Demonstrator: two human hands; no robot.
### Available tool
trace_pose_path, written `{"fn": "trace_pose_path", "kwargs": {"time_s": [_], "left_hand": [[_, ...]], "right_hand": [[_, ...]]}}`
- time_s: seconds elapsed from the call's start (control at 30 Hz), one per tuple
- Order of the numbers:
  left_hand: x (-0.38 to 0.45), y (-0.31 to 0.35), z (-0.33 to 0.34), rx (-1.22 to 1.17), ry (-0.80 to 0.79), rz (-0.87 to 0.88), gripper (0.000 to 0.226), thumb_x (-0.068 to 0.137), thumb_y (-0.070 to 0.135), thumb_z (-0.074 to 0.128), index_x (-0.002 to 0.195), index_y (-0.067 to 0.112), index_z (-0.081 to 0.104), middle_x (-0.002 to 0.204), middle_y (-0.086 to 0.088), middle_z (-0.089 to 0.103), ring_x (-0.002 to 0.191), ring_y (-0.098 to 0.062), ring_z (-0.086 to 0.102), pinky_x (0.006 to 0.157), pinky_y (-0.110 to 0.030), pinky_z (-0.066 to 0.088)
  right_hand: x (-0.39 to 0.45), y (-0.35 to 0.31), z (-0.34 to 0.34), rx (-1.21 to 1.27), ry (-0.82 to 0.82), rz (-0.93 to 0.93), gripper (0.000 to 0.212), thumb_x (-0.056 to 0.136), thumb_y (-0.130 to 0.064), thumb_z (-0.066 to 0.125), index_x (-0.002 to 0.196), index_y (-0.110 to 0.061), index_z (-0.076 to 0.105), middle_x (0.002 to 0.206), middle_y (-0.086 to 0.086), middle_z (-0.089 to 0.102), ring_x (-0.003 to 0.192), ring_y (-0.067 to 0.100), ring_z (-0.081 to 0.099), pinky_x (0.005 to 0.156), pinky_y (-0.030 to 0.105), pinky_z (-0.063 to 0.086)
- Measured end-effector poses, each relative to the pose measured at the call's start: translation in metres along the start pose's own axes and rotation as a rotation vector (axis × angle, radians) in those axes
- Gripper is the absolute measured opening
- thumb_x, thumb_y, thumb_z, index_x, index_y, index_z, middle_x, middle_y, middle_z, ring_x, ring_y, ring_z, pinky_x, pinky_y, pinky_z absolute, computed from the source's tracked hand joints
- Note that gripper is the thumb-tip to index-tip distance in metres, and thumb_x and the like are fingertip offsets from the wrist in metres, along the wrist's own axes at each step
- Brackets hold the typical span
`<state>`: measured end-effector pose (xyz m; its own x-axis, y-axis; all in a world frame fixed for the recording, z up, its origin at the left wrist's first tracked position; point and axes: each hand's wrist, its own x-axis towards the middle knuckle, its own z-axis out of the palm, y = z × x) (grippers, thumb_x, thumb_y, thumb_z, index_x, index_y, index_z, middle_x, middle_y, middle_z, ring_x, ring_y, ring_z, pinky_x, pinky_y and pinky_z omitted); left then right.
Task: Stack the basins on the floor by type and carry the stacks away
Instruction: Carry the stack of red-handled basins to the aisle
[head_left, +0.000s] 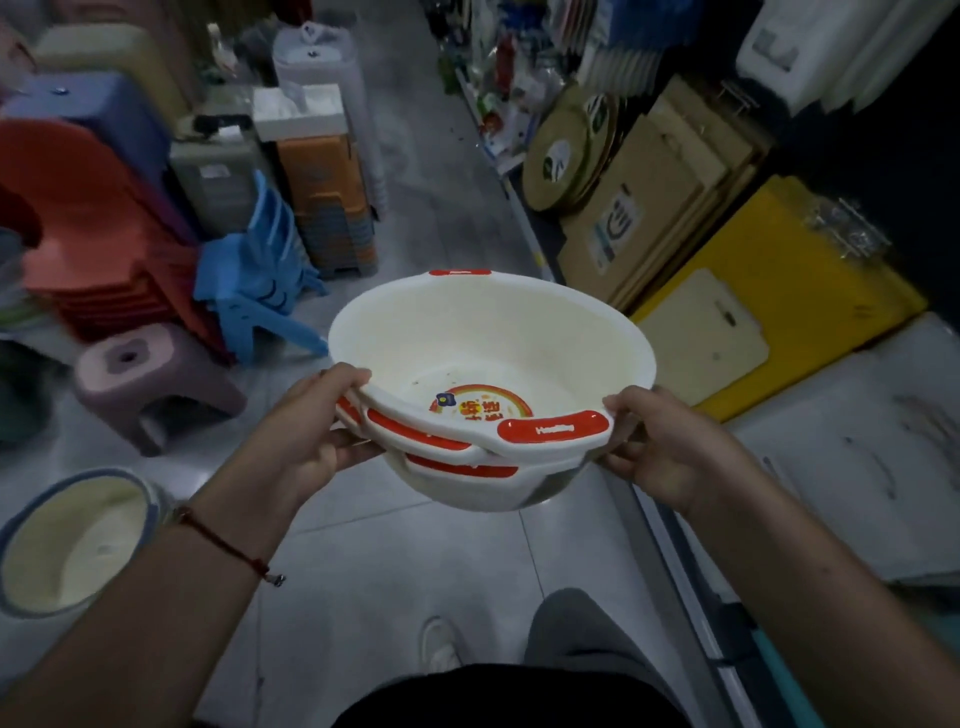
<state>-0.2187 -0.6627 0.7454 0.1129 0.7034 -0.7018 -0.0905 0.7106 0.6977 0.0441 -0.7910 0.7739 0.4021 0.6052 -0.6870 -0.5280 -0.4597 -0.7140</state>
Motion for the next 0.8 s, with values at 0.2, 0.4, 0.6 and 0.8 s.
{"fn": "trace_pose_path", "kwargs": {"time_s": [0.2, 0.4, 0.6, 0.8], "left_hand": [[0.068, 0.062, 0.031, 0.054, -0.038, 0.016, 0.057, 0.087, 0.022, 0.069, 0.140, 0.019, 0.047, 0.129, -0.015, 0.059, 0.101, -0.032, 0.067, 0.058, -0.041, 0.060], [0.154, 0.119, 0.096, 0.118, -0.024, 0.028, 0.058, 0.086, 0.022, 0.070, 0.139, 0.021, 0.046, 0.127, -0.015, 0.061, 0.099, -0.034, 0.069, 0.060, -0.043, 0.060], [0.239, 0.184, 0.178, 0.088, -0.010, 0.011, 0.049, 0.088, 0.018, 0.068, 0.133, 0.018, 0.051, 0.119, -0.017, 0.065, 0.097, -0.033, 0.069, 0.062, -0.044, 0.061], [0.306, 0.244, 0.217, -0.036, 0.040, 0.028, 0.047, 0.089, 0.018, 0.064, 0.135, 0.015, 0.052, 0.123, -0.018, 0.064, 0.096, -0.031, 0.067, 0.058, -0.040, 0.062]], "right_hand": [[0.068, -0.049, 0.029, 0.039, 0.031, -0.019, 0.046, 0.087, 0.001, 0.058, 0.129, -0.016, 0.053, 0.109, 0.012, 0.067, 0.095, 0.030, 0.069, 0.068, 0.037, 0.061], [0.165, -0.106, 0.043, 0.019, 0.049, -0.030, 0.045, 0.086, -0.004, 0.062, 0.128, -0.019, 0.052, 0.108, 0.012, 0.070, 0.085, 0.024, 0.069, 0.061, 0.032, 0.057], [0.273, -0.202, 0.053, 0.035, 0.049, -0.039, 0.051, 0.085, -0.003, 0.062, 0.131, -0.024, 0.052, 0.113, 0.012, 0.068, 0.098, 0.029, 0.068, 0.074, 0.040, 0.061], [0.359, -0.296, 0.094, -0.044, -0.016, -0.076, 0.052, 0.086, -0.001, 0.058, 0.131, -0.025, 0.050, 0.108, 0.011, 0.068, 0.081, 0.024, 0.066, 0.047, 0.026, 0.049]]}}
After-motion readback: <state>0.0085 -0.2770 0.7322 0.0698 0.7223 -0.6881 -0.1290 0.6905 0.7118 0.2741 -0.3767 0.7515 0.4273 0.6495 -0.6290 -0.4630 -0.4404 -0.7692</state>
